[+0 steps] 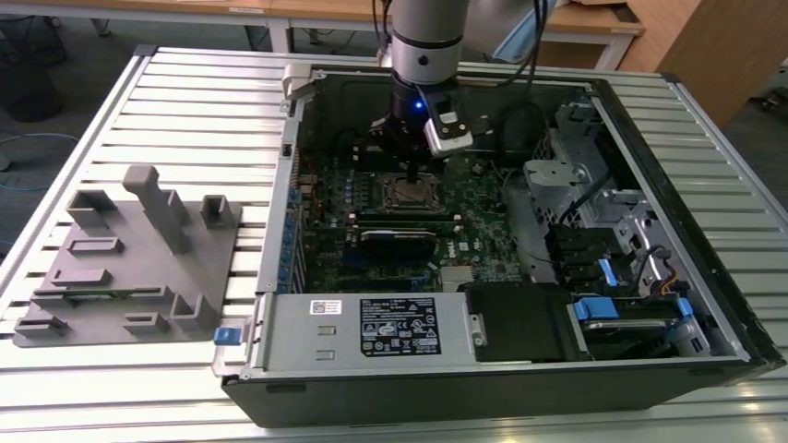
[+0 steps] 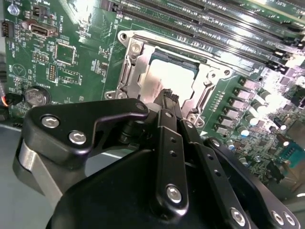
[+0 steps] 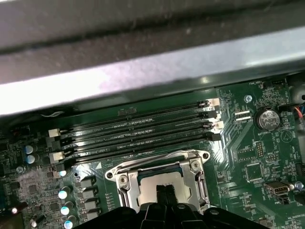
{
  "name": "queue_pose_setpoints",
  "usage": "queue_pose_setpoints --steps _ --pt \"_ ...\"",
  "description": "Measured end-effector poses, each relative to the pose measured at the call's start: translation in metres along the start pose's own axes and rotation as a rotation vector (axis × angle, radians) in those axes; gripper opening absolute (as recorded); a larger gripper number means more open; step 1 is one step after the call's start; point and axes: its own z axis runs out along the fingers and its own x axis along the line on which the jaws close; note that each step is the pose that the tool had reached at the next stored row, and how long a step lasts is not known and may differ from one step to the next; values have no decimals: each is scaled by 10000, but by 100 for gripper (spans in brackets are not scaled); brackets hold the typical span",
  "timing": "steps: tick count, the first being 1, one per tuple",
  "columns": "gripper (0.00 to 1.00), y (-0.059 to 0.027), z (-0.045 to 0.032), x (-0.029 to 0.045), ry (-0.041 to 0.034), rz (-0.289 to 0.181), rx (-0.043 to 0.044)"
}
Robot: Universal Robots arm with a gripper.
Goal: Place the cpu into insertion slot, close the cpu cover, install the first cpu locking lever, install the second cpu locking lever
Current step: 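Install the first cpu locking lever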
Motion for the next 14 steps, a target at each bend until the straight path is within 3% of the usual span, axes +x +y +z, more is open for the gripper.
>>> queue_pose_setpoints --steps 14 --pt "11 -65 -5 -34 4 -445 -22"
